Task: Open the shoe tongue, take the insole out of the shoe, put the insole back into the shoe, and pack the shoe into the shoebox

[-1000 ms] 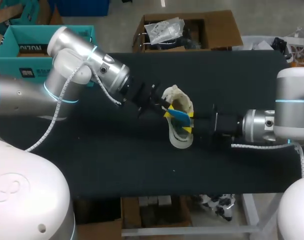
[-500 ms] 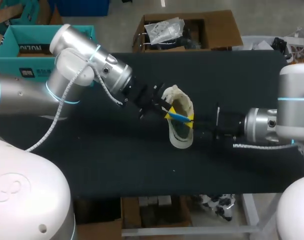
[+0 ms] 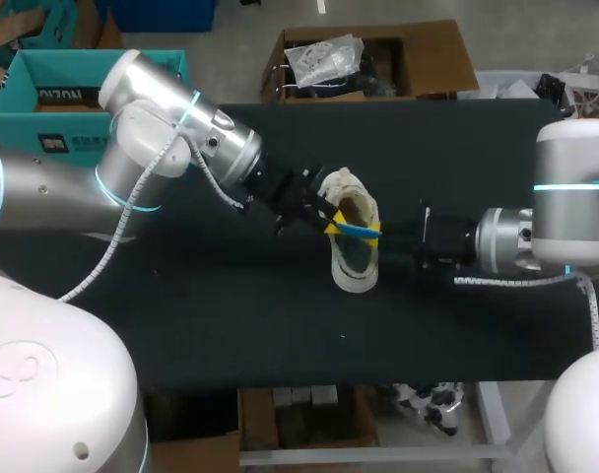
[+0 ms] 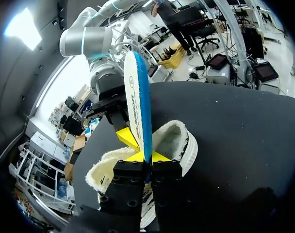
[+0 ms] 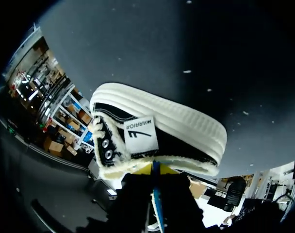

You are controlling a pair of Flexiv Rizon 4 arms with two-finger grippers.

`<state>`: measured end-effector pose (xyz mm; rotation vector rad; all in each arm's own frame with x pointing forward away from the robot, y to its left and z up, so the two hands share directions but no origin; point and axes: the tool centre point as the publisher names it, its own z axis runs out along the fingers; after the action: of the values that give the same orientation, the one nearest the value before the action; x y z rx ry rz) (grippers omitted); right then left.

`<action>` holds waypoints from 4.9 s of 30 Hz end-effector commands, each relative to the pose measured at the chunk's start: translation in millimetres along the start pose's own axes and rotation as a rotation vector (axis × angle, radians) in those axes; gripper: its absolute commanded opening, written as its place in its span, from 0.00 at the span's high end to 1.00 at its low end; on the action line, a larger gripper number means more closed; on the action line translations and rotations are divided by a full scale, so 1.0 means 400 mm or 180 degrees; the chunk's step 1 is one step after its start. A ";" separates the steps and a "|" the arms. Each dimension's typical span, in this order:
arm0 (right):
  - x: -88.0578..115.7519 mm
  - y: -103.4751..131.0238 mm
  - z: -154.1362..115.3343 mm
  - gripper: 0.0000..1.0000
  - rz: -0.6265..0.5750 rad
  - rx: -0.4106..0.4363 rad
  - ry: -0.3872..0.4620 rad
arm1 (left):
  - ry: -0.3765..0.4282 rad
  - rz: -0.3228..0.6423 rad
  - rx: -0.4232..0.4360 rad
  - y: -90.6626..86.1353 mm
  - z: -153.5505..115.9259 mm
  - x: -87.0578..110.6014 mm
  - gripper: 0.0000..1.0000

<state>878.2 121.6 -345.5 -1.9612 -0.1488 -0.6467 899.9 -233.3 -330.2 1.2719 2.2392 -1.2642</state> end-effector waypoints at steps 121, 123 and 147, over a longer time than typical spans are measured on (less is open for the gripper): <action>0.007 0.015 0.042 1.00 0.0074 -0.0209 -0.0138 | -0.0325 -0.0172 0.0022 0.020 0.013 0.004 0.73; 0.007 0.016 0.044 1.00 0.0077 -0.0203 -0.0140 | -0.0315 -0.0161 0.0015 0.017 0.018 0.002 0.91; -0.021 -0.033 0.020 1.00 0.0024 -0.0286 -0.0194 | -0.0276 -0.0135 -0.0005 0.025 0.030 0.006 1.00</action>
<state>865.7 135.6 -337.9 -2.0714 -0.1462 -0.6138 900.7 -237.3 -341.0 1.1559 2.2168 -1.3064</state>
